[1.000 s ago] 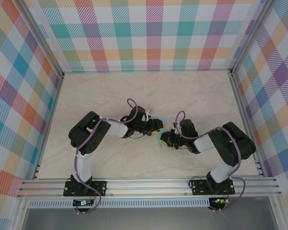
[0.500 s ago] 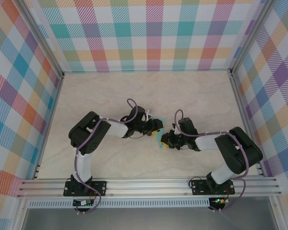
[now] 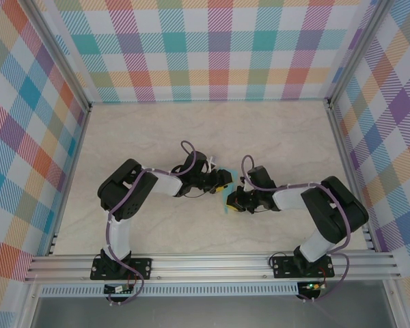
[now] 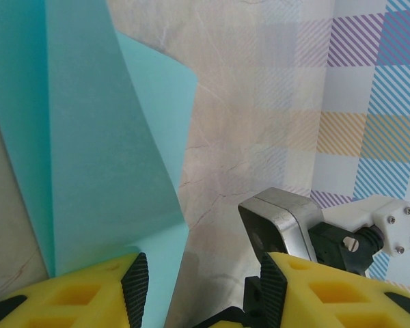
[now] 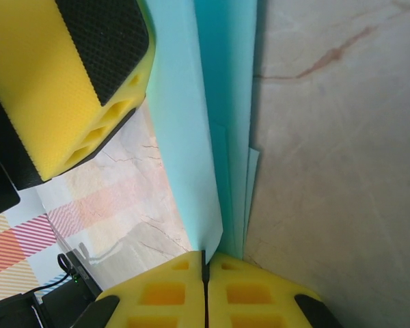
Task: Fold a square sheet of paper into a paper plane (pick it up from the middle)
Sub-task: Fold the wing for the fifth time at the center of the table.
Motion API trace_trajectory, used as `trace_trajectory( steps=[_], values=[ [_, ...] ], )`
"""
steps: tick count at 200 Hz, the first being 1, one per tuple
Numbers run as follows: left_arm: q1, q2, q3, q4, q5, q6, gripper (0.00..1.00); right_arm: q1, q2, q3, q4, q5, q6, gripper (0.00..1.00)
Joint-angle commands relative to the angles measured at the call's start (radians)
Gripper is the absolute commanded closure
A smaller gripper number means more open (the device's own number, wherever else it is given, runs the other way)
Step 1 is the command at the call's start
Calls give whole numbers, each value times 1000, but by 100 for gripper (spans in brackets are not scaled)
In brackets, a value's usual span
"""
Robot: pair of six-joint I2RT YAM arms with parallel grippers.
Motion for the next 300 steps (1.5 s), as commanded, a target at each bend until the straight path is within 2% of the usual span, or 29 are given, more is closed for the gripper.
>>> trace_trajectory(
  steps=[1,42,81,178,202,245,300],
  values=[
    [7,24,-16,-63,-5,12,50,17,34,16,-110,2,-29,94],
    [7,26,-8,-77,-7,14,51,22,-36,4,-107,2,-7,88],
    [7,31,-5,-78,1,14,51,22,-71,5,-96,-11,7,87],
    [7,34,1,-88,-4,10,51,46,57,5,-122,1,13,93],
    [7,29,-5,-88,-9,8,51,46,-6,3,-173,44,15,88],
    [8,34,-6,-88,-7,9,51,56,-61,22,-192,9,-2,84],
    [7,37,1,-87,-2,7,51,65,-15,22,-215,44,4,94]
  ],
)
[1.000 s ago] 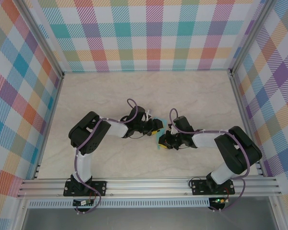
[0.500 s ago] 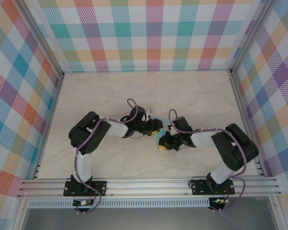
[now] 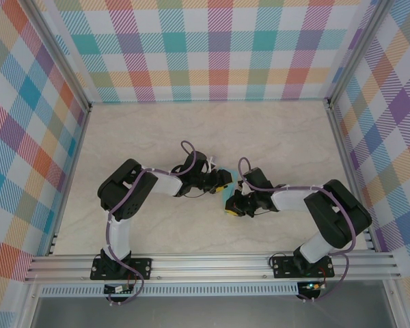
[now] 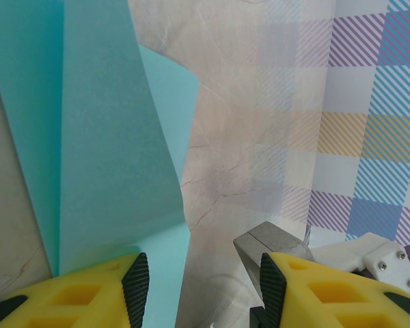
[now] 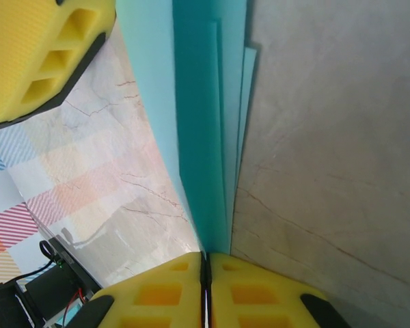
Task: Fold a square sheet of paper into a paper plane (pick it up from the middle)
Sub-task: Fold the wing for the fifth time at the center of the table.
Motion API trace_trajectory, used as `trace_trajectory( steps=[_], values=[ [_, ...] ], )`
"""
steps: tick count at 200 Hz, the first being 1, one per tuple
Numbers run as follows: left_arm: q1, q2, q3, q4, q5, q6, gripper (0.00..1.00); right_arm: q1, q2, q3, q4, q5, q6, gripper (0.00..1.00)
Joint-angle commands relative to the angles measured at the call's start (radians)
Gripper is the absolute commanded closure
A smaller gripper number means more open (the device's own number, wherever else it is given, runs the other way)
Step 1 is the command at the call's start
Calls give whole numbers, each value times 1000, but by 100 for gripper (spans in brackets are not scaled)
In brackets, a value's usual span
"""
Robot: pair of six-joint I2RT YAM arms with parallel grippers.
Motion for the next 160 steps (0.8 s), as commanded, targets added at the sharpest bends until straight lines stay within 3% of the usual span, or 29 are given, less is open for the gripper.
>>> trace_trajectory(
  steps=[1,71,106,126,160],
  values=[
    [7,37,-1,-82,-2,8,51,10,32,-2,-65,15,-3,94],
    [8,36,-7,-80,-5,8,51,13,86,17,-220,117,7,98],
    [8,40,-4,-89,-8,8,51,16,-28,-1,-127,69,-4,89],
    [7,41,-4,-94,-10,8,51,16,-118,10,-130,79,2,78],
    [8,46,0,-97,-8,9,51,16,-174,9,-76,72,18,78]
  ],
)
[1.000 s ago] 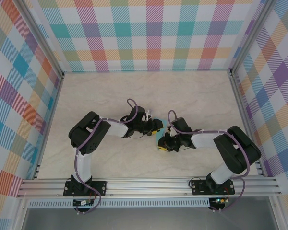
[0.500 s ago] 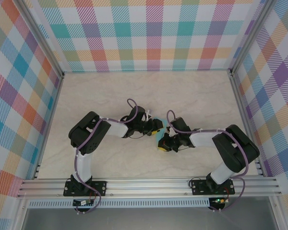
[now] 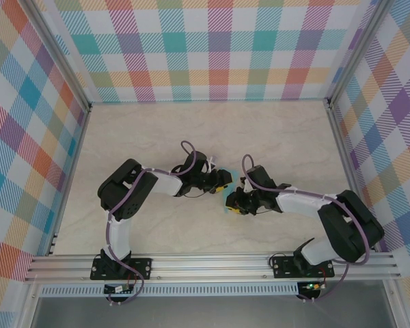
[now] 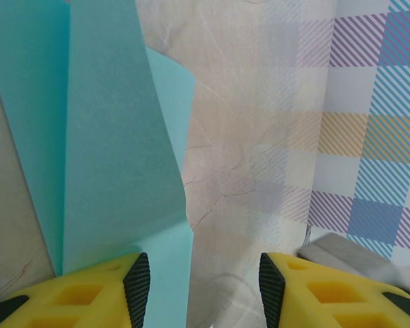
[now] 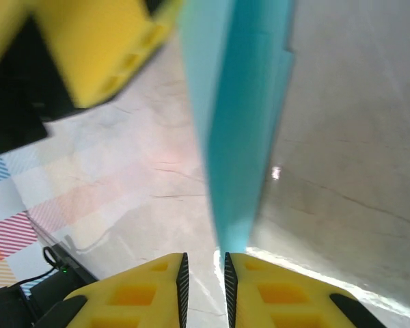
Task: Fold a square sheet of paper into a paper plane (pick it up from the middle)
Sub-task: Fold the wing for the fifth time at the center of the table.
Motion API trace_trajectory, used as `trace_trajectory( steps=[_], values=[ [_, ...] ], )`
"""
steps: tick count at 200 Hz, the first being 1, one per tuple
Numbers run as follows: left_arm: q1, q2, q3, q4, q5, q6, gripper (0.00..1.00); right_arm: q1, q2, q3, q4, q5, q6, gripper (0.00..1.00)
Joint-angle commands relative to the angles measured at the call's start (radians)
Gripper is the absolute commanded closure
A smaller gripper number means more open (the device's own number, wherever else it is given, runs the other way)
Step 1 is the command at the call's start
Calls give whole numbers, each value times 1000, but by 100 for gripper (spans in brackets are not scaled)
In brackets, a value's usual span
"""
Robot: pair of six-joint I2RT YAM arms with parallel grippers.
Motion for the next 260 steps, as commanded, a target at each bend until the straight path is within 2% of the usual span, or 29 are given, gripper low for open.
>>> trace_trajectory(
  steps=[1,36,82,134,175,206,228,260],
  values=[
    [8,45,-1,-93,-8,9,51,6,-25,-6,29,2,17,78],
    [7,47,3,-98,-4,10,51,6,20,-19,166,-35,66,87],
    [7,47,5,-104,-2,12,51,3,116,0,217,-60,72,89],
    [7,50,7,-112,-5,16,51,3,172,-85,254,-51,79,89],
    [7,59,14,-121,-7,14,52,3,152,-141,249,-36,78,88],
    [7,56,13,-125,-8,14,52,3,124,-137,258,-80,78,88],
    [7,57,10,-126,-10,14,52,3,90,-116,205,-92,47,87],
    [7,61,12,-126,-10,12,52,3,119,-95,135,-100,12,87]
  ],
)
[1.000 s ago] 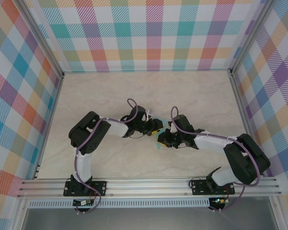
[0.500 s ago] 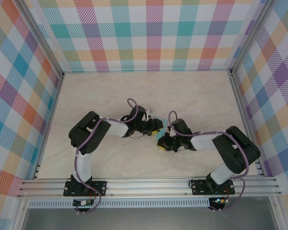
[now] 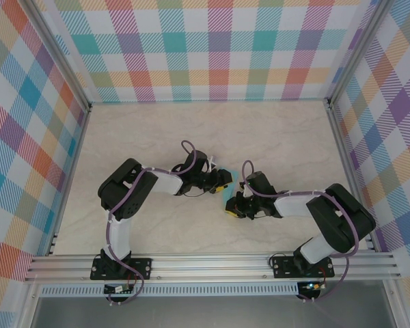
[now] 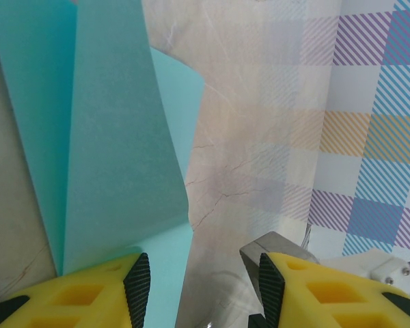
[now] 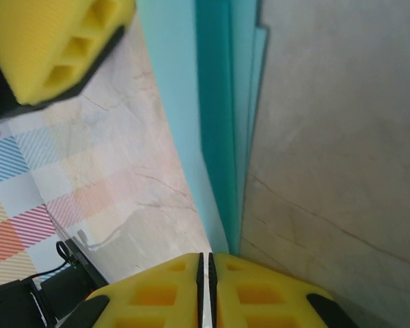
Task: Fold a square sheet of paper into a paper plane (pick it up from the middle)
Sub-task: Fold the wing for the fifth time at the center of the table.
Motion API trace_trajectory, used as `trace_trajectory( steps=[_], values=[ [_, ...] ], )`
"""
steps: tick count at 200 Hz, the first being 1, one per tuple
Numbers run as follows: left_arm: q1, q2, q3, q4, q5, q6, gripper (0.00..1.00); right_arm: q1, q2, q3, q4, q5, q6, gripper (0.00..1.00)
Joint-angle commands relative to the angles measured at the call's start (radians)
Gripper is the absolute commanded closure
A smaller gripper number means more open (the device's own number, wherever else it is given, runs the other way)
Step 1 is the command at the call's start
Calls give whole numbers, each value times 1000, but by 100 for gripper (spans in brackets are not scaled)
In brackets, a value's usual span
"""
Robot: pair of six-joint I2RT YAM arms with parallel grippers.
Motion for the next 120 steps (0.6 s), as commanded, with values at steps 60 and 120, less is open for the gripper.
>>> trace_trajectory(
  steps=[60,120],
  values=[
    [6,58,-4,-105,-18,9,52,13,-62,41,-212,33,-55,89],
    [7,58,-2,-112,-18,12,52,-2,-111,62,-30,61,24,91]
  ],
)
